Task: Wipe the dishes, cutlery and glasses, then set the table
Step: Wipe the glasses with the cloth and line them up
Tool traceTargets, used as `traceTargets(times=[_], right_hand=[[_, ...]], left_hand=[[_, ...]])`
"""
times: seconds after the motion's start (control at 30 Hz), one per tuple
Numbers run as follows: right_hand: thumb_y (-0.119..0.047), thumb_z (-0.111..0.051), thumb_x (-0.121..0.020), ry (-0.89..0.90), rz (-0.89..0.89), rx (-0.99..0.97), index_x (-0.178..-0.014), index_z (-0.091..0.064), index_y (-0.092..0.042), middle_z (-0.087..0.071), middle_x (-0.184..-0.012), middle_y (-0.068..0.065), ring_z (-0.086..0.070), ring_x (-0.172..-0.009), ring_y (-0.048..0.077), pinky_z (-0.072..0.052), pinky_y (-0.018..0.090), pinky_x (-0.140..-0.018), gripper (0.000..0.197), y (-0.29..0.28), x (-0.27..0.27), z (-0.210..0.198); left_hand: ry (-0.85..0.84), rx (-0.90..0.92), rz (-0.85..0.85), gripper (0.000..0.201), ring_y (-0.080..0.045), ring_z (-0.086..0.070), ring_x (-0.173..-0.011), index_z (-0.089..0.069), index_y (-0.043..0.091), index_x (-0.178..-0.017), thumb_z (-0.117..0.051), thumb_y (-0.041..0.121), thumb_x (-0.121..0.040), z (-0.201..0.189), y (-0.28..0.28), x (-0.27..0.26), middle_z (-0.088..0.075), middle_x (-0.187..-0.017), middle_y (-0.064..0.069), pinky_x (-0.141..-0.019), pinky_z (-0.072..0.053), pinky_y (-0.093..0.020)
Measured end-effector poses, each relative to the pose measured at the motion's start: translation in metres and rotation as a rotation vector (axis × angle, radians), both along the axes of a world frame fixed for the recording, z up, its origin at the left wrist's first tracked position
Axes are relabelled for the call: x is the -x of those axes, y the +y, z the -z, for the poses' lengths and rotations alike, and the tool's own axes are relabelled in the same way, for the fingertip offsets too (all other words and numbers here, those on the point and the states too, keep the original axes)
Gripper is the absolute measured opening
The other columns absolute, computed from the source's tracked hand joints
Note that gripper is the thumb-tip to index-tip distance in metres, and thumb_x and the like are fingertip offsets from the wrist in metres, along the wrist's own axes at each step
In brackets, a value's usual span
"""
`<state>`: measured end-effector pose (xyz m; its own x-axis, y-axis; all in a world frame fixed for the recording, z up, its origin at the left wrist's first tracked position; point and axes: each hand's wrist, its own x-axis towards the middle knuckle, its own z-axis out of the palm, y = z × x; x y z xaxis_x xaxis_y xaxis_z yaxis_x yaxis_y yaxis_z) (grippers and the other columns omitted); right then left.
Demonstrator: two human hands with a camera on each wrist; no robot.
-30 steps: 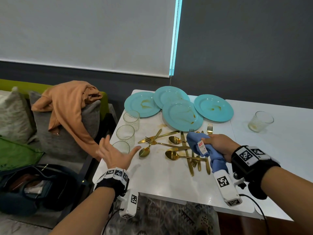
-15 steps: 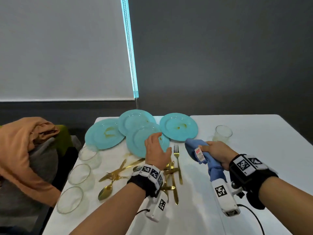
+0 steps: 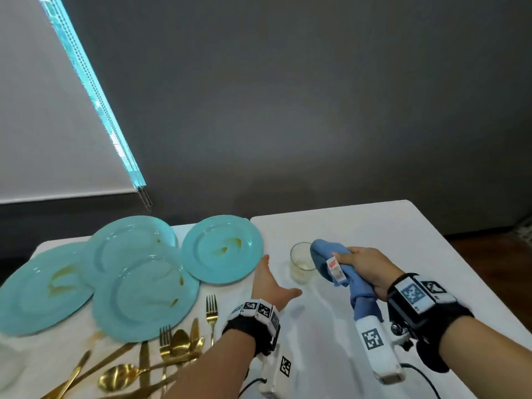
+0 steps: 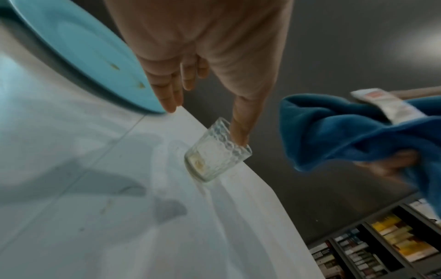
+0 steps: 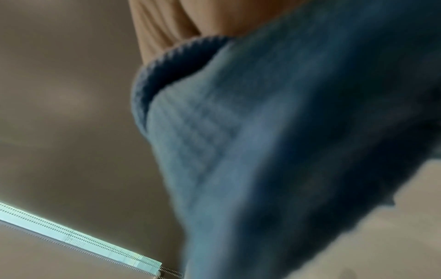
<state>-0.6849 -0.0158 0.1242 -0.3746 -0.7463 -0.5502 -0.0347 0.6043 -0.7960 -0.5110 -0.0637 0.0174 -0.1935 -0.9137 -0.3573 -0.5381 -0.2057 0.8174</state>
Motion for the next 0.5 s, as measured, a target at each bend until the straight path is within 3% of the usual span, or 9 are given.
traceTargets(times=[0.17,0.3,0.5], right_hand=[[-0.007,-0.064,-0.084,0.01,-0.012,-0.026,-0.085,-0.064,-0.002,-0.065,-0.073,0.015,-0.059,-0.057,0.021,-0.051,0.023,-0.049,0.005,-0.009,0.03,0.004],[-0.008,-0.067,-0.082,0.026,-0.028,-0.041,-0.092,-0.066,0.0,-0.066,-0.077,0.015,-0.06,-0.063,0.024,-0.051,0.03,-0.062,0.012,-0.02,0.044,0.012],[-0.008,-0.07,-0.08,-0.002,-0.039,-0.049,-0.093,-0.067,-0.003,-0.066,-0.078,0.012,-0.06,-0.065,0.021,-0.052,0.028,-0.062,0.014,-0.031,0.052,0.021]], left_hand=[[0.036,-0.085,-0.005,0.127,-0.021,-0.028,-0.142,-0.005,0.018,-0.151,-0.09,0.021,-0.056,0.022,-0.017,0.033,-0.018,-0.157,0.0,-0.115,-0.03,-0.04],[0.021,-0.104,-0.019,0.127,-0.021,-0.03,-0.141,-0.007,0.017,-0.15,-0.091,0.02,-0.055,0.034,-0.032,0.052,-0.024,-0.155,-0.002,-0.115,-0.029,-0.036],[0.018,-0.103,-0.028,0.122,-0.023,-0.04,-0.134,-0.014,0.02,-0.149,-0.09,0.022,-0.055,0.048,-0.043,0.068,-0.039,-0.147,-0.002,-0.108,-0.034,-0.033]])
